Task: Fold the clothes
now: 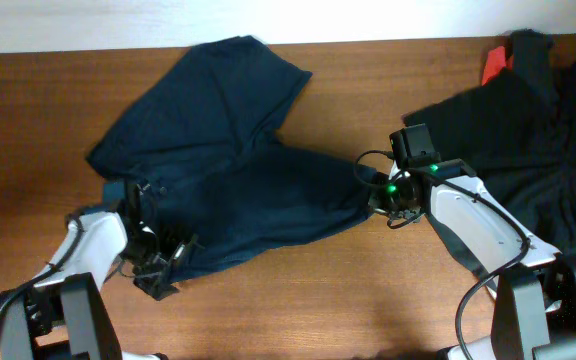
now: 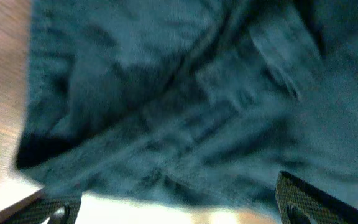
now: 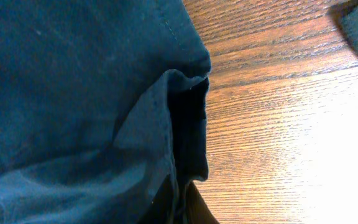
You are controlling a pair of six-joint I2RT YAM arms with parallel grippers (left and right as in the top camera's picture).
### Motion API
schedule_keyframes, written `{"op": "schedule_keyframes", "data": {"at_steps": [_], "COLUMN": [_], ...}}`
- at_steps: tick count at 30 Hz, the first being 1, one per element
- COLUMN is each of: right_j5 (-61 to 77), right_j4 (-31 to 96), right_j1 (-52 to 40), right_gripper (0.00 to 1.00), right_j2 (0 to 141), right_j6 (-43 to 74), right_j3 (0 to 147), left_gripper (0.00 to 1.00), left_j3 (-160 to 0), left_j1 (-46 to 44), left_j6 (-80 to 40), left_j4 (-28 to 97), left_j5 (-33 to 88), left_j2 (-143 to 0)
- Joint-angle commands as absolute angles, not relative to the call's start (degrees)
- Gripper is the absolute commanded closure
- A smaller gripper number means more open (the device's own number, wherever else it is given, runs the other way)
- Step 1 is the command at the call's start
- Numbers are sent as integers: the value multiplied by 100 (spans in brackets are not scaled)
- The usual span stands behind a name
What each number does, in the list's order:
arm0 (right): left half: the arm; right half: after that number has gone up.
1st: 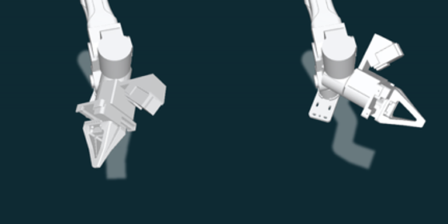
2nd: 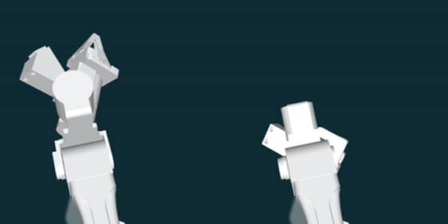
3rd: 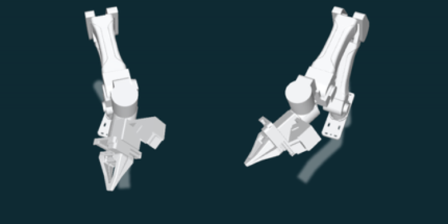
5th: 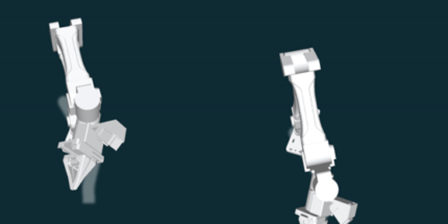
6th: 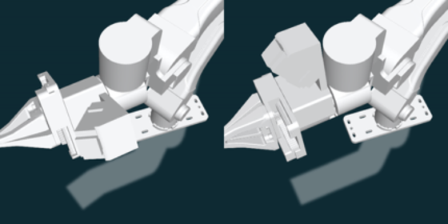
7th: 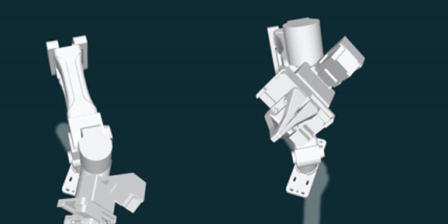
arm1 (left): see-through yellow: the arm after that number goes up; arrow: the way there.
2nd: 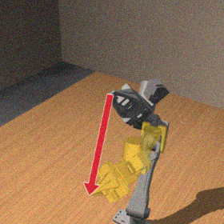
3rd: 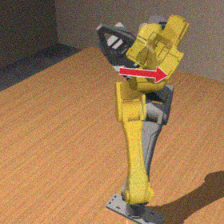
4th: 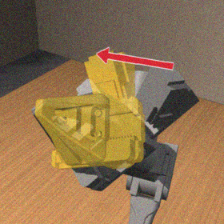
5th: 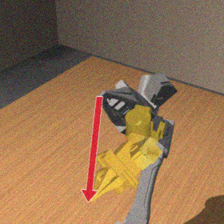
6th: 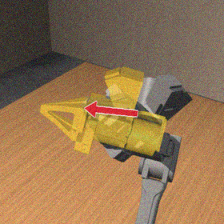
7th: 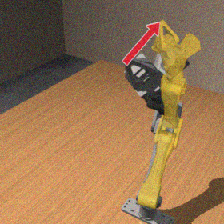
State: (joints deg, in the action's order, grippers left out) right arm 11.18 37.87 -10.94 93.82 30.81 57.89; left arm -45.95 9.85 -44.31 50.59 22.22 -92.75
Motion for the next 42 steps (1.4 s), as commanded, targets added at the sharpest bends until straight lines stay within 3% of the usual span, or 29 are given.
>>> {"op": "schedule_keyframes", "data": {"at_steps": [1, 2, 3, 5, 6, 14, 15, 16, 17, 18, 20, 23, 28, 33, 37, 42], "right_j5": [978, 974, 895, 521, 377, 226, 226, 222, 169, -19, -71, -69, 320, 320, 438, 882], "right_j4": [3811, 3830, 3861, 3922, 3922, 3972, 3981, 3970, 3962, 3970, 4230, 5614, 7015, 7568, 7126, 5411], "right_j1": [-1122, -1122, -1122, -1118, -1118, -1111, -1111, -1111, -1111, -1072, -652, 239, 1219, 1728, 1498, 95], "right_gripper": [96, 96, 96, 96, 96, 96, 96, 96, 96, 96, 96, 96, 96, 96, 96, 96], "right_j2": [9336, 9336, 9336, 9336, 9336, 9336, 9336, 9336, 9336, 9336, 9327, 9319, 8527, 6711, 6125, 7686], "right_j6": [3024, 3024, 3026, 3026, 3024, 3024, 3024, 3024, 3024, 3022, 2600, 2421, 2088, 1833, 1219, 467], "right_j3": [5861, 5857, 5857, 5857, 5857, 5857, 5857, 5857, 5857, 5887, 6257, 7279, 7540, 7618, 8274, 8274], "left_gripper": [1, 1, 8, 39, 44, 46, 58, 89, 99, 99, 99, 99, 99, 100, 99, 99], "left_j3": [-4185, -4128, -4128, -4128, -4128, -4128, -4128, -4128, -4130, -4130, -4353, -5697, -6995, -7043, -7043, -7043], "left_j1": [757, 703, 694, 696, 696, 720, 760, 805, 805, 803, 801, 543, -749, -921, -921, -921], "left_j6": [-5662, -5854, -5850, -5852, -5857, -6233, -6233, -6230, -6219, -6202, -4805, -3664, -3618, -3496, -3472, -4335], "left_j4": [4552, 4480, 4486, 4580, 4630, 4751, 4711, 4692, 4650, 4593, 4158, 5430, 7155, 8068, 7878, 7502], "left_j5": [2088, 1767, 1660, 1387, 1214, -10, -32, -78, -185, -263, -235, -106, 274, 336, 10, -434], "left_j2": [-9288, -9288, -9288, -9288, -9288, -9288, -9288, -9288, -9288, -9288, -9288, -9253, -8449, -6060, -4825, -6136]}}
